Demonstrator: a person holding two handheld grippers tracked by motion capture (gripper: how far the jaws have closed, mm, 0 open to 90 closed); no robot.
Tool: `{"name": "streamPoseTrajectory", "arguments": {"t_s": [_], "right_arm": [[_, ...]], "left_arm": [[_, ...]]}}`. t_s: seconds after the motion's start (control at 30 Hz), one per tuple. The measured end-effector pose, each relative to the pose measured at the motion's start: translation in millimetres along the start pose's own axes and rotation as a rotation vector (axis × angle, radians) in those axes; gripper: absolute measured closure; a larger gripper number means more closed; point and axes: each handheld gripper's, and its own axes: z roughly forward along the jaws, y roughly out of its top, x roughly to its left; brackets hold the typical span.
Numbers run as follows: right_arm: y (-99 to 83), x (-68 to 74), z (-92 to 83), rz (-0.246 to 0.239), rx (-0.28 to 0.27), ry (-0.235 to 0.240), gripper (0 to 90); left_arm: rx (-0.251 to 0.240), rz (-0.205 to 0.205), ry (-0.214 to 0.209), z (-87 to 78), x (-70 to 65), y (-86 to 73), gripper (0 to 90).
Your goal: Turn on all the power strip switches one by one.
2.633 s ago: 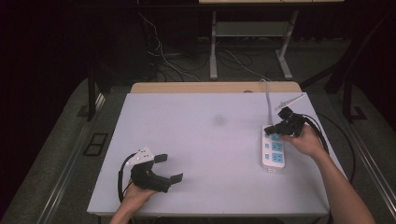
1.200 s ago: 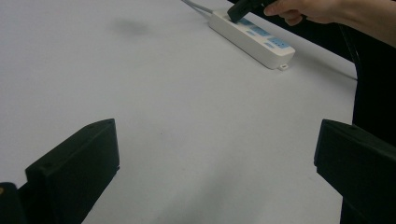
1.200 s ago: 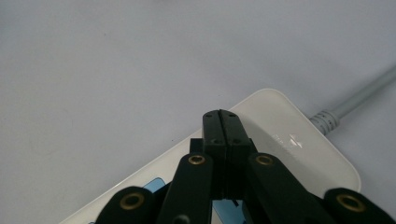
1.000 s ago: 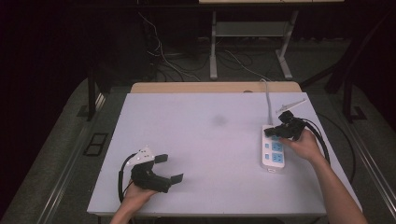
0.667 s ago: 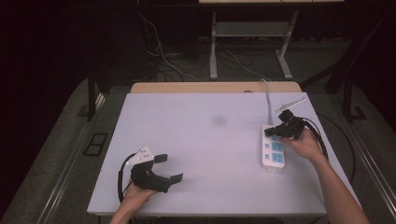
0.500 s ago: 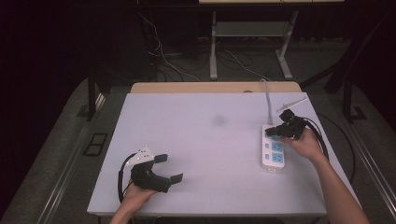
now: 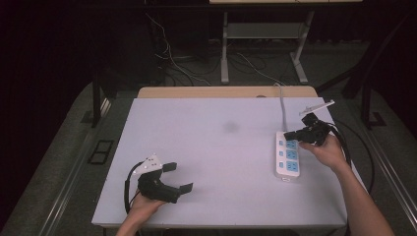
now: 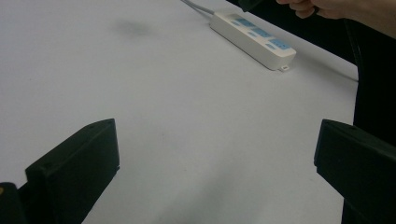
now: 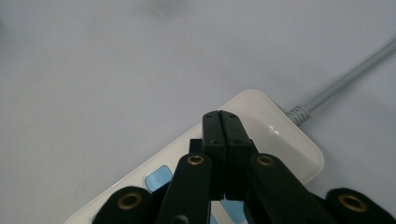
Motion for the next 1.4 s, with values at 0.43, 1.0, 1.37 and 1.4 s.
{"name": "streamPoseTrajectory", "arguments": {"t_s": [0.43,1.0,1.37,1.4], "right_arm": [[-7.0,4.6,-24.6,0.029,-0.049,-0.009,87.0],[-32.6,31.8,-49.4,0.169,-0.187,-0.043,12.0],[-54.7,57.9,-54.3,0.178,-0.243,-0.011,0.3],[-56.8,59.9,-54.5,0.177,-0.246,-0.007,0.3]], "left_arm": [[-0.008,-0.005,0.000,-0.1,-1.5,0.4,0.0],[-0.019,-0.008,0.002,-0.9,-1.8,0.8,0.0],[-0.019,-0.010,0.000,-0.5,-1.5,0.6,0.0],[-0.019,-0.011,0.000,-0.4,-1.5,0.6,0.0]]}}
